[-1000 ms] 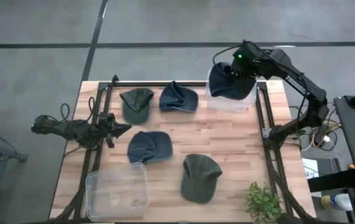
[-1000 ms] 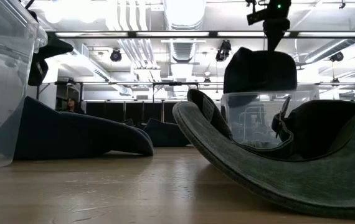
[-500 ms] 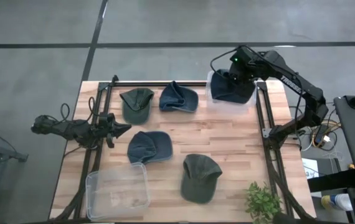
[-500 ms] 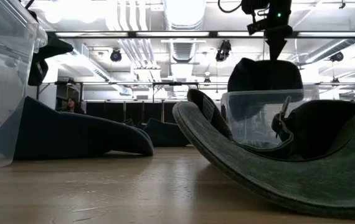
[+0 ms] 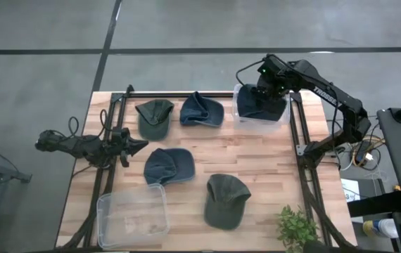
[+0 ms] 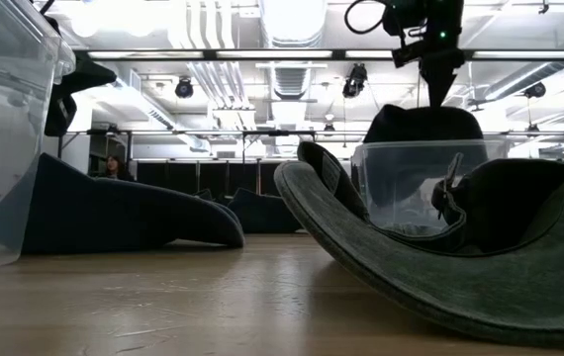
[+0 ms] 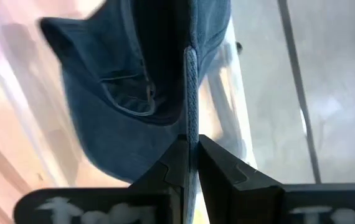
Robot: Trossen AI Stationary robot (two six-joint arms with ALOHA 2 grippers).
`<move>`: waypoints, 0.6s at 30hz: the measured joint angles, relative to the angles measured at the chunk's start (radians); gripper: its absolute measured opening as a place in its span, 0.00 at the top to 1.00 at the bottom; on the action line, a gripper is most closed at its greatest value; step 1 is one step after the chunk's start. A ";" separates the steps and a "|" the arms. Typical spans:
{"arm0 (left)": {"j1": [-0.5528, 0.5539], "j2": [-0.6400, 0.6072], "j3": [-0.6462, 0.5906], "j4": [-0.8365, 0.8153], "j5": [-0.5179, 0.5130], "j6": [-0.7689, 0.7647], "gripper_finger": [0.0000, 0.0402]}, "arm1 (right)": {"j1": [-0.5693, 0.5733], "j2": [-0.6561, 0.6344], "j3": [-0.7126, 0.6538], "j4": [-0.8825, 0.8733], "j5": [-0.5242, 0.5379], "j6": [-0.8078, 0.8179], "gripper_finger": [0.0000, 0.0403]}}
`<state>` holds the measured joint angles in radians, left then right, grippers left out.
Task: Pick & Place hat
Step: Put the bottom right blue cap into the top transparent bin, then put the bottom blue cap into the top transparent bin
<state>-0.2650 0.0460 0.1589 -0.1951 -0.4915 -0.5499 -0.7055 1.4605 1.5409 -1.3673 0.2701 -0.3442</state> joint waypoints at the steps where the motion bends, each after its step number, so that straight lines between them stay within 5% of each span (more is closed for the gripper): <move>1: 0.000 0.000 0.000 0.000 0.000 0.000 1.00 | 0.000 0.000 0.000 0.004 -0.007 -0.001 0.93; 18: 0.000 0.000 0.000 0.000 0.000 -0.002 1.00 | 0.015 -0.017 0.039 0.006 0.013 0.030 0.86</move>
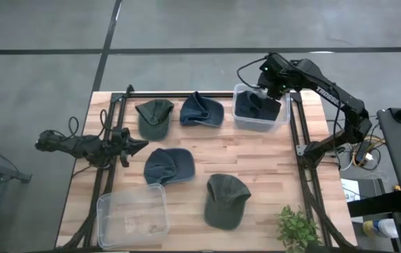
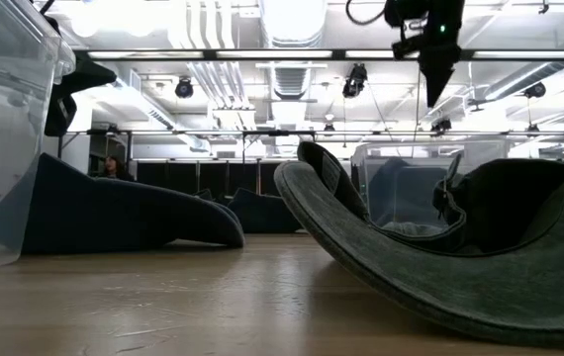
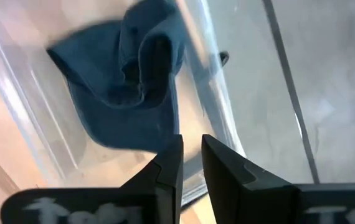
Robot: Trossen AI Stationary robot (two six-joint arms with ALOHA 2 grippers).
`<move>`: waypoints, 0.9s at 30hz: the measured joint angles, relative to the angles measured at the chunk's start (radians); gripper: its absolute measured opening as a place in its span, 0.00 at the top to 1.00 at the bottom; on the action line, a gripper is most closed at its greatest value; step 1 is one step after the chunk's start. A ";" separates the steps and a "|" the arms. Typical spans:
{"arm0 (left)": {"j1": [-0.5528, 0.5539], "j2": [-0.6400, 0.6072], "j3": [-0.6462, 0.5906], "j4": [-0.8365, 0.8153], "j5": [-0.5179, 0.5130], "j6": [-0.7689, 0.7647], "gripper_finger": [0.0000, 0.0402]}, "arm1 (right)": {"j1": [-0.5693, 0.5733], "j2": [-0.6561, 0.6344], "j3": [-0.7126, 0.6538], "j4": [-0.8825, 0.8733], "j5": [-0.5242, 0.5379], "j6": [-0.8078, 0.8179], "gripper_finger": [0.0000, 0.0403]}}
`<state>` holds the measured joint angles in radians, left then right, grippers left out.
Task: Pick & Place hat
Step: Put the bottom blue cap into the top transparent bin
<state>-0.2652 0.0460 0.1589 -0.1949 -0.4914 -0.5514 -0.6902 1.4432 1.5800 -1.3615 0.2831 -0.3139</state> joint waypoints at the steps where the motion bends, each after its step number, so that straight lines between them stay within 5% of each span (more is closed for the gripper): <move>1: 0.000 0.000 0.000 0.000 0.000 0.000 1.00 | 0.010 -0.007 0.015 -0.004 -0.007 0.016 0.86; 7: 0.000 0.000 0.000 0.000 0.000 -0.001 1.00 | 0.123 -0.079 0.138 -0.008 -0.255 0.032 0.89; 13: 0.000 0.000 0.000 0.000 0.000 -0.001 1.00 | 0.311 -0.168 0.184 0.013 -0.386 0.110 0.92; 21: 0.000 0.000 0.000 0.000 0.000 -0.002 1.00 | 0.576 -0.201 0.165 0.122 -0.382 0.232 0.97; 27: 0.000 0.000 0.000 0.000 0.000 -0.002 1.00 | 0.645 -0.143 0.165 0.147 -0.307 0.213 0.98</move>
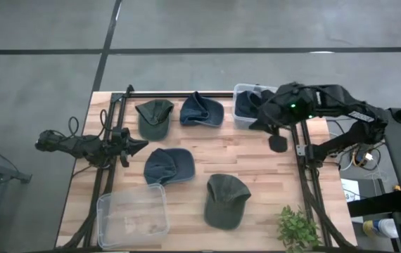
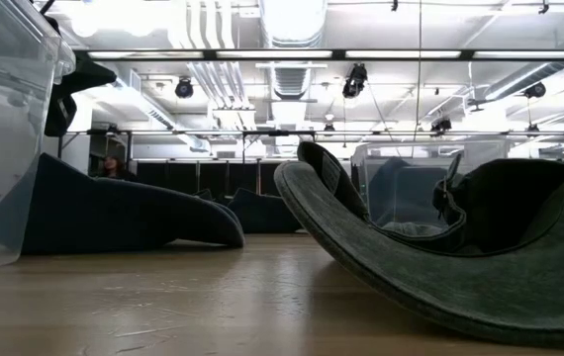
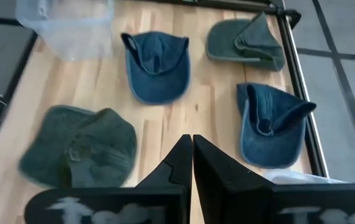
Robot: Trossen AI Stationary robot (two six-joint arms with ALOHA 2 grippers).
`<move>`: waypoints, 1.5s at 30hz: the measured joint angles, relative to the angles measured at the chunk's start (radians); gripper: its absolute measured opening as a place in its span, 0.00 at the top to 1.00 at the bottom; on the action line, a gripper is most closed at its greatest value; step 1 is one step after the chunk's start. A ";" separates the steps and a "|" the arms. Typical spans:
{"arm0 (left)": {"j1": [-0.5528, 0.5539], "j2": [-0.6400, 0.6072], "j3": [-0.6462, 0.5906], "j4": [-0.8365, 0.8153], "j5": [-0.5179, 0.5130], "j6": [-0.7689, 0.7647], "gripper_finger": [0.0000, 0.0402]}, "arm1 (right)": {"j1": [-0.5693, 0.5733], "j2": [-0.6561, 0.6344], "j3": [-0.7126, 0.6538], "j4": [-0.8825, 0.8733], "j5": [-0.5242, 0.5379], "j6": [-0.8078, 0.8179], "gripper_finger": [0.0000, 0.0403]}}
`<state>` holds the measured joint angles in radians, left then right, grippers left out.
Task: Pick & Place hat
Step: Put the bottom blue cap into the top transparent bin
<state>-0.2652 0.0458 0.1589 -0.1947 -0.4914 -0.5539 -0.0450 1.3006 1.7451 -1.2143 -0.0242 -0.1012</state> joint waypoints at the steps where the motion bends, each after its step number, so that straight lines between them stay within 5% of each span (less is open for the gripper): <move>1: 0.000 0.000 0.000 0.000 0.000 0.000 1.00 | 0.000 0.012 0.000 0.000 0.001 -0.002 0.98; 15: 0.000 0.000 0.000 0.002 0.000 -0.007 1.00 | 0.005 0.091 0.000 0.026 -0.002 0.006 0.98; 45: 0.000 0.000 0.000 0.086 0.000 0.004 1.00 | 0.025 0.590 -0.001 0.394 -0.082 -0.064 0.98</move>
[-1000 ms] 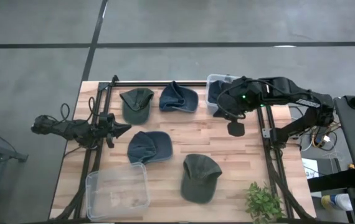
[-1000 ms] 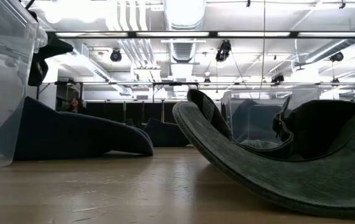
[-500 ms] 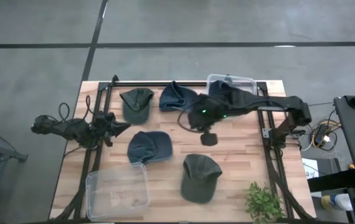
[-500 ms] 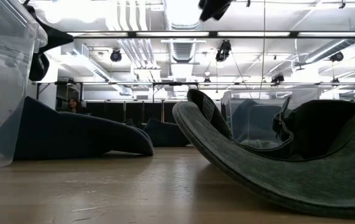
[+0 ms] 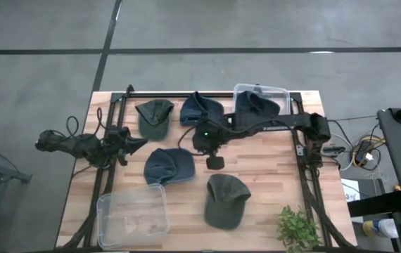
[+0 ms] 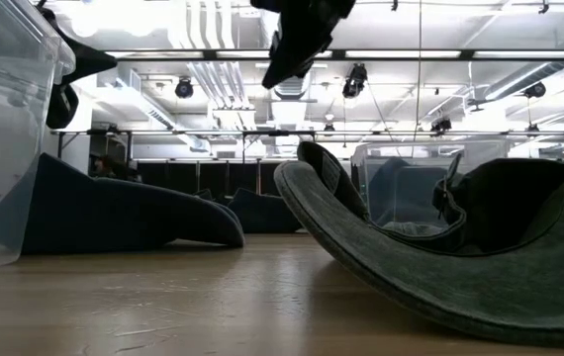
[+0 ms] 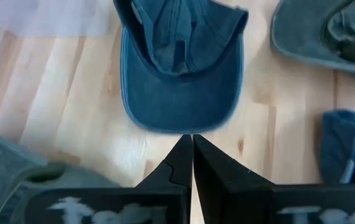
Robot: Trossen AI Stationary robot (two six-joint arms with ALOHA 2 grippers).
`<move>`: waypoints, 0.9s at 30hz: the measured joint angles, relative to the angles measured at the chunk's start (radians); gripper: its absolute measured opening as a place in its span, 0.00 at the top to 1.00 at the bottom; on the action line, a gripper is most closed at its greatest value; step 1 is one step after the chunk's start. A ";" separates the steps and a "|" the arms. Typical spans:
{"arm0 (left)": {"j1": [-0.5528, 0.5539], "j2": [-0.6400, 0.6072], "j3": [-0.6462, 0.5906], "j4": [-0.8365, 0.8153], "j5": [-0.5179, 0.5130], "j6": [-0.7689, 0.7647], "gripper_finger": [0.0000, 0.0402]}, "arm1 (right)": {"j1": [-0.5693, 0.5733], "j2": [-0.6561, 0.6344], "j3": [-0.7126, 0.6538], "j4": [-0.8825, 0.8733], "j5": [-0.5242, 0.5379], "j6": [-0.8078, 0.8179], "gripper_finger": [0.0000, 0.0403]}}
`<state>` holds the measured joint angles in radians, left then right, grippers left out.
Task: Pick & Place hat
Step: Put the bottom blue cap into the top transparent bin
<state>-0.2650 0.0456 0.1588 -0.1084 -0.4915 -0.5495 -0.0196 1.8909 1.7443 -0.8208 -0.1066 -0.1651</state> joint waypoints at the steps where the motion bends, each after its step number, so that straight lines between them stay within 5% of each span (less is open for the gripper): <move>1: 0.000 0.000 0.000 0.000 0.000 0.000 1.00 | 0.000 0.004 0.000 0.015 0.000 0.001 0.98; 9: 0.000 0.001 0.000 0.015 -0.007 -0.007 1.00 | -0.001 0.017 -0.001 0.016 0.000 0.005 0.98; 15: 0.001 0.042 0.030 0.225 -0.049 0.075 1.00 | -0.012 -0.031 -0.001 0.015 0.000 0.006 0.98; 21: 0.001 0.220 0.209 0.210 -0.078 0.204 1.00 | -0.022 -0.090 -0.001 0.009 0.001 0.007 0.98; 27: 0.004 0.519 0.505 -0.115 -0.118 0.259 1.00 | -0.023 -0.146 -0.005 0.002 0.001 0.005 0.98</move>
<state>-0.2611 0.5647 0.6633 -0.2236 -0.6097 -0.2905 -0.0425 1.7451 1.7391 -0.8190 -0.1059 -0.1600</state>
